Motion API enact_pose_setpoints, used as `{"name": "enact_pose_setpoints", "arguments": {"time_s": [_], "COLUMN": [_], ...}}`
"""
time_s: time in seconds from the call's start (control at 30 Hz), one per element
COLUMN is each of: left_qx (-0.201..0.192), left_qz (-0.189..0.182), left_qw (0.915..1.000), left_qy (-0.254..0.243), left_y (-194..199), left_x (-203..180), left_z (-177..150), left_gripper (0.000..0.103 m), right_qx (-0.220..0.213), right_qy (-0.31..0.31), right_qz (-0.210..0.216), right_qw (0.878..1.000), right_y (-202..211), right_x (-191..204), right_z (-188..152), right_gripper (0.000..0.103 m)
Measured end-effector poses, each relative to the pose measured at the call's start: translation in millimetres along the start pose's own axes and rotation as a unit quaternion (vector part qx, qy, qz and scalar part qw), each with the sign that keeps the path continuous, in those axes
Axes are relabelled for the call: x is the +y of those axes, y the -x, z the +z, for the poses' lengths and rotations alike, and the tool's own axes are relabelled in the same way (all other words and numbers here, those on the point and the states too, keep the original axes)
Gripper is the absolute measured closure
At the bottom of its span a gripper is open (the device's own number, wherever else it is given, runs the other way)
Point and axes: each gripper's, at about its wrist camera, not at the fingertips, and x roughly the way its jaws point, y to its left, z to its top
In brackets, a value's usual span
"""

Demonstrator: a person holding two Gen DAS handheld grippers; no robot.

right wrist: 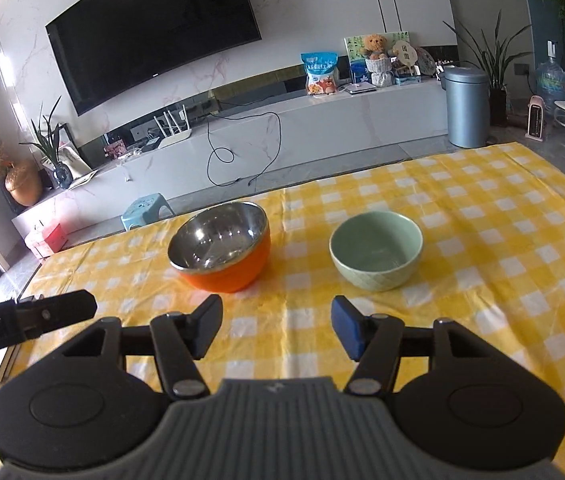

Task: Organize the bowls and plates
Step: 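Grasp the rim of the orange steel bowl with the left gripper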

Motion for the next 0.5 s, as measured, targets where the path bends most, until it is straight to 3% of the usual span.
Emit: {"name": "enact_pose_setpoints", "arguments": {"time_s": [0.3,0.5], "left_qx": [0.024,0.037], "left_qz": [0.011,0.015], "left_qw": [0.9995,0.9987], "left_qy": [0.015,0.031], "left_y": [-54,-94], "left_x": [21,37], "left_z": [31,46], "left_gripper": [0.044,0.044], "right_qx": [0.028,0.047], "right_qy": [-0.009,-0.02], "right_qz": [0.002,0.003], "right_qw": [1.0,0.999], "right_y": [-58,-98], "right_x": [5,17], "right_z": [30,48], "right_gripper": [0.043,0.05]}}
